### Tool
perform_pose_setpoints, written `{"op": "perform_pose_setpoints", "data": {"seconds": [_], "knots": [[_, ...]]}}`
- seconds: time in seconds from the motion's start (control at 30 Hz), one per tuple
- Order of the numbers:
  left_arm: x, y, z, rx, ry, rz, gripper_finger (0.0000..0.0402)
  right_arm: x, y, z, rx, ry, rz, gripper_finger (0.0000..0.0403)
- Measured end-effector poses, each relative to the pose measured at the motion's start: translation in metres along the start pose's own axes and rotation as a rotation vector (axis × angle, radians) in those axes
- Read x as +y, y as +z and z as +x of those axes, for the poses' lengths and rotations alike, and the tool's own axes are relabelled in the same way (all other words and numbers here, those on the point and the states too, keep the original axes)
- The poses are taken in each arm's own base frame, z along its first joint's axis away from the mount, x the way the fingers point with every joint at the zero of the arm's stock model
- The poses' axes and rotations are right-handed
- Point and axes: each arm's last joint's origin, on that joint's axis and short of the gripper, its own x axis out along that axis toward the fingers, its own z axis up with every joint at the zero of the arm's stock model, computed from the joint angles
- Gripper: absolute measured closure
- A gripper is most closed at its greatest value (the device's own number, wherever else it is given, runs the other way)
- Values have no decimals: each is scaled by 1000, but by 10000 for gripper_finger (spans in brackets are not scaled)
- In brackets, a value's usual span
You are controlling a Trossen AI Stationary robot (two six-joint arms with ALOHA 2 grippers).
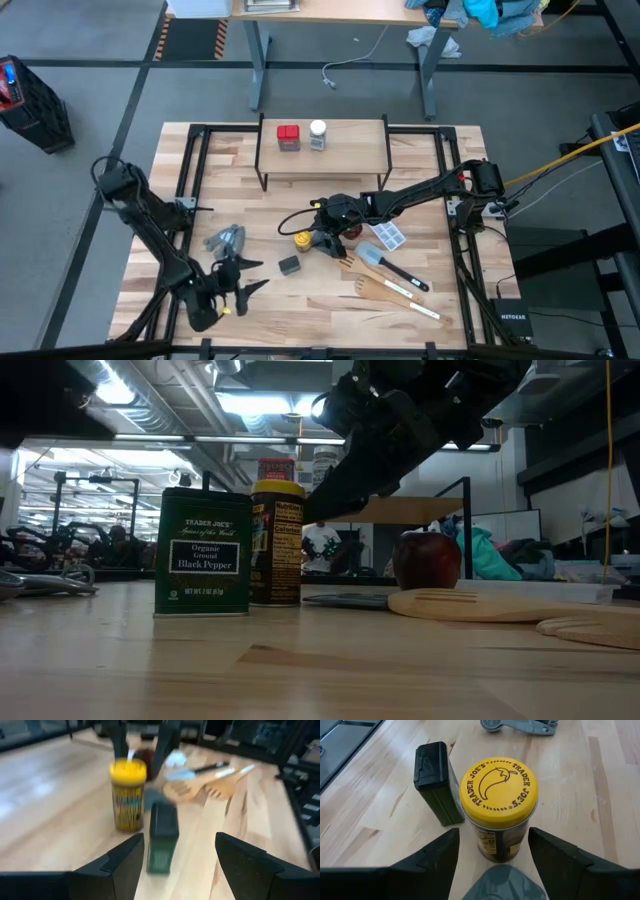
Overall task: Shelf spices
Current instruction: Put the green seasoning can on the shelf
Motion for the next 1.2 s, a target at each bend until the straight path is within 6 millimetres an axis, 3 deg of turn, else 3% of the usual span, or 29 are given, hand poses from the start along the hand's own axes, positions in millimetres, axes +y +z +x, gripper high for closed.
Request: {"op": "perform_pose_setpoints", "data": {"seconds": [0.27,0.47,1.2], "knots": [[0,-48,21,57,67,-10,163,0,0,0,0,0,0,159],[4,-65,39,59,121,18,163,0,0,0,-2,0,0,159],[12,-44,97,59,185,118,163,0,0,0,-2,0,0,159]]}}
